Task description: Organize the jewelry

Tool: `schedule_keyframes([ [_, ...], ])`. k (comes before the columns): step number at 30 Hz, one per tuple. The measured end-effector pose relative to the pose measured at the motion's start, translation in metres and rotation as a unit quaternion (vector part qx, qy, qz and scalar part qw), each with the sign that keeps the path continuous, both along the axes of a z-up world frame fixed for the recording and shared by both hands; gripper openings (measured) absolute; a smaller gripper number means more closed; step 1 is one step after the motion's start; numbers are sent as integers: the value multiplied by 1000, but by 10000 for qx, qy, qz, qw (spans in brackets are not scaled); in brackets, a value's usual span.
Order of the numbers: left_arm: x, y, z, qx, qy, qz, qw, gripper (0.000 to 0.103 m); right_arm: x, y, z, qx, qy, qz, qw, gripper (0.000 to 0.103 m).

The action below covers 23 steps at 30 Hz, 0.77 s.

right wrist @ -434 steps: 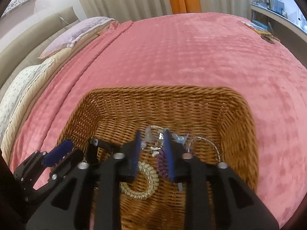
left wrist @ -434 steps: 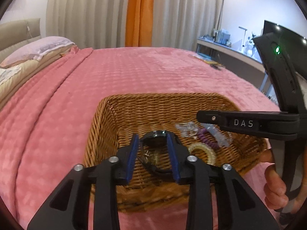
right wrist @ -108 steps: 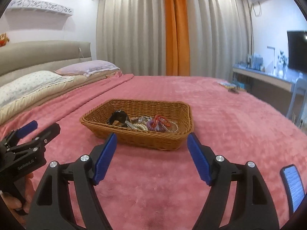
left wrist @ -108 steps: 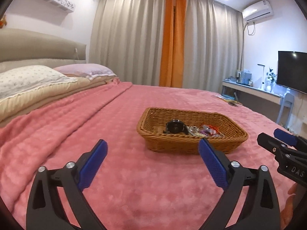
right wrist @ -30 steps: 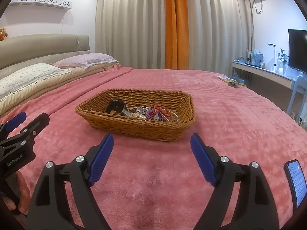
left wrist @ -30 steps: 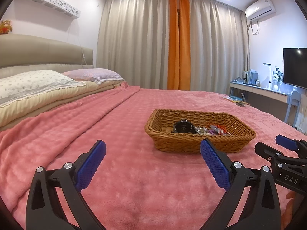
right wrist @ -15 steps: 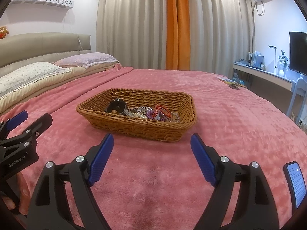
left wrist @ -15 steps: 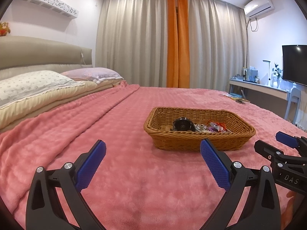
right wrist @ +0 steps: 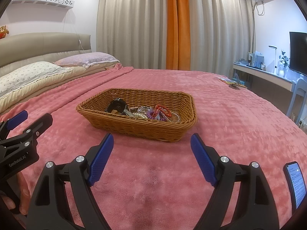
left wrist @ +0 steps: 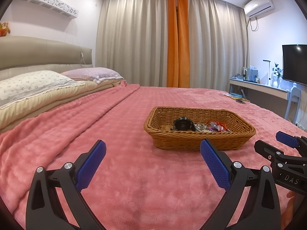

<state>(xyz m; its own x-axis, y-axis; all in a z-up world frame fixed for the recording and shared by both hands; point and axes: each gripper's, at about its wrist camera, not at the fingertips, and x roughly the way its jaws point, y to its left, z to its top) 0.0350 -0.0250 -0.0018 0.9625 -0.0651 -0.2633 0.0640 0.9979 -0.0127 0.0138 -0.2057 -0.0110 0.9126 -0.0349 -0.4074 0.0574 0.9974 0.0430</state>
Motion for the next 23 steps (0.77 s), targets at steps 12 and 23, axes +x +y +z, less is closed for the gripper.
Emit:
schedule_keyframes([
  [12, -1, 5, 0, -87, -24, -54, 9999, 96, 0, 0, 0, -1, -1, -1, 10000, 78],
  [23, 4, 3, -1, -13, 149, -157, 9998, 96, 0, 1, 0, 1, 3, -4, 10000, 78],
])
